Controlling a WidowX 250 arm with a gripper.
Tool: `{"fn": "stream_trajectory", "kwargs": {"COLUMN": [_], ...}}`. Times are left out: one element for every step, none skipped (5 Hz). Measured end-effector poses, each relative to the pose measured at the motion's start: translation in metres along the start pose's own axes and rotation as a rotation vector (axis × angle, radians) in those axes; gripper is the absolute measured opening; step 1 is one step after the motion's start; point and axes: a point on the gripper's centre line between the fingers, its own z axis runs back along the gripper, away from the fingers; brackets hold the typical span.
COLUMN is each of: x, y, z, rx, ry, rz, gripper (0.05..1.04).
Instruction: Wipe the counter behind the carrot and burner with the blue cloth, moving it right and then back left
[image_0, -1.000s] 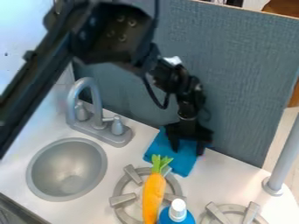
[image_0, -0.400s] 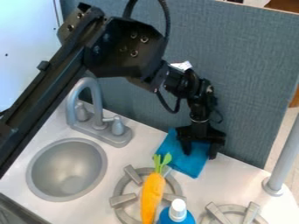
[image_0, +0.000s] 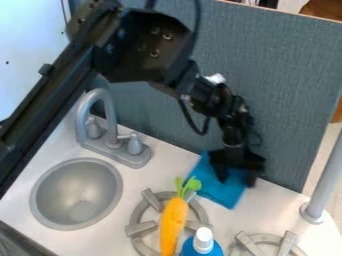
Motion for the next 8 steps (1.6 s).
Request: {"fn": "stream_trajectory", "kwargs": {"x": [-0.022,-0.032,-0.038,-0.043,-0.041,-0.033,-0.026,-0.023], "y": [-0.034,-0.041,-0.042,-0.044,-0.038,-0.017,0.004,0.028], "z": [-0.004,-0.001,0.000,-0.002,-0.003,-0.001,0.002,0.005], "rx": [-0.037,-0.058,-0.064,-0.053,-0.035,-0.015,-0.001,0.012], "ry": [0.018,0.020,0.017,0.010,-0.002,-0.020,-0.033,-0.044], "rz": [-0.077,-0.095,-0.104,-0.117,-0.106,-0.054,-0.006,0.047], "gripper": [1.000,0.997,0.989,0.989,0.989,0.989,0.989,0.989]}}
